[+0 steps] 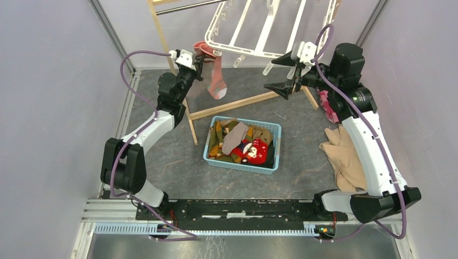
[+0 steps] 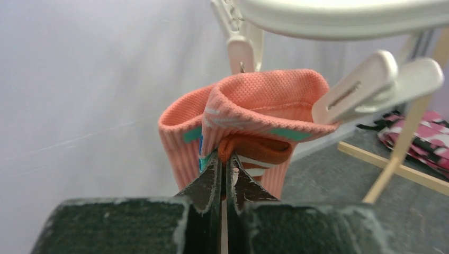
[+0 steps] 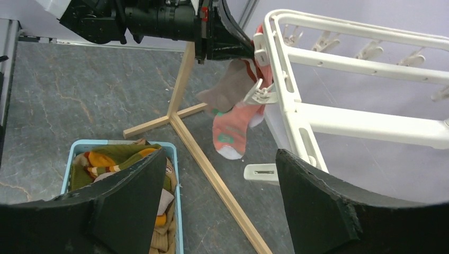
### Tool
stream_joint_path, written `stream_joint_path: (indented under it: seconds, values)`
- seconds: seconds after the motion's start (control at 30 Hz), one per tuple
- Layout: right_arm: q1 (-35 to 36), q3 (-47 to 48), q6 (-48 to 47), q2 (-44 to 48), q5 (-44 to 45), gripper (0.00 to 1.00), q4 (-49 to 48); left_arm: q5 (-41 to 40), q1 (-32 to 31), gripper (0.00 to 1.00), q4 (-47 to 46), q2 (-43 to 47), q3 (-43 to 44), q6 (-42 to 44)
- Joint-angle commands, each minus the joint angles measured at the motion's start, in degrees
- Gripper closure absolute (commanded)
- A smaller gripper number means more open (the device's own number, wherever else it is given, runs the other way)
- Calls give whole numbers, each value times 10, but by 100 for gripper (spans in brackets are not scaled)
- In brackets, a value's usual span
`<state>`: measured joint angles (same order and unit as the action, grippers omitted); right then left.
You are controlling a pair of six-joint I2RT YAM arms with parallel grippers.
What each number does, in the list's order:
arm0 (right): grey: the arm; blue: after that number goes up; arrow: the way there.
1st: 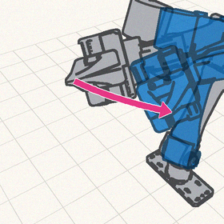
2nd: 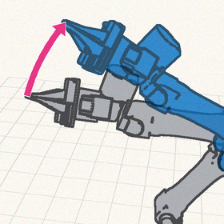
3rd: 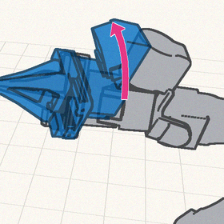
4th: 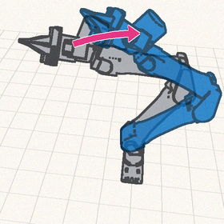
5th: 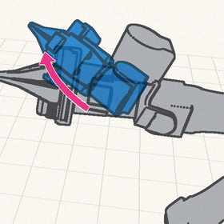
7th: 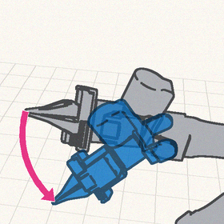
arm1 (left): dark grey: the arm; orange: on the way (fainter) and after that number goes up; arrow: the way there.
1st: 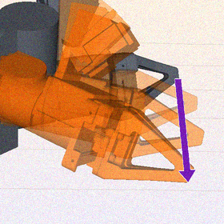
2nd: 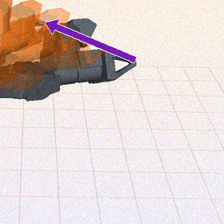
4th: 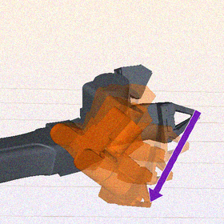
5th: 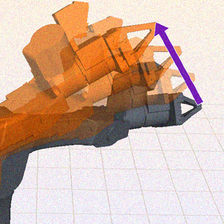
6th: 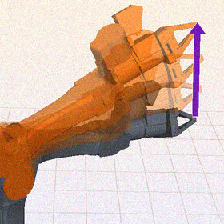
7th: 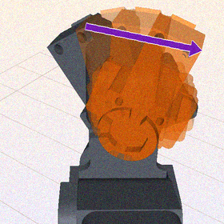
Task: Clip the socks to the hanger
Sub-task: Open the clamp at the hanger.
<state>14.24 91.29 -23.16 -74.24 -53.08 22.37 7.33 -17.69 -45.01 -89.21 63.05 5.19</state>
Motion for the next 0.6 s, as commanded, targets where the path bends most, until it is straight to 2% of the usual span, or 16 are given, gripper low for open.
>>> stream_joint_path:
  seconds: [0.0, 0.23, 0.57]
  values:
    - [-2, -1, 12, 18, -27, 18, -10, 66, 0, 98, -29, 37, -41, -58]
    - [-3, -22, -1, 22, -31, 18, 4, 108, 0, 98, -48, 102, -157, -128]
    - [-5, -30, -15, 26, -26, 19, 18, 180, -1, 98, -46, 175, -219, -198]
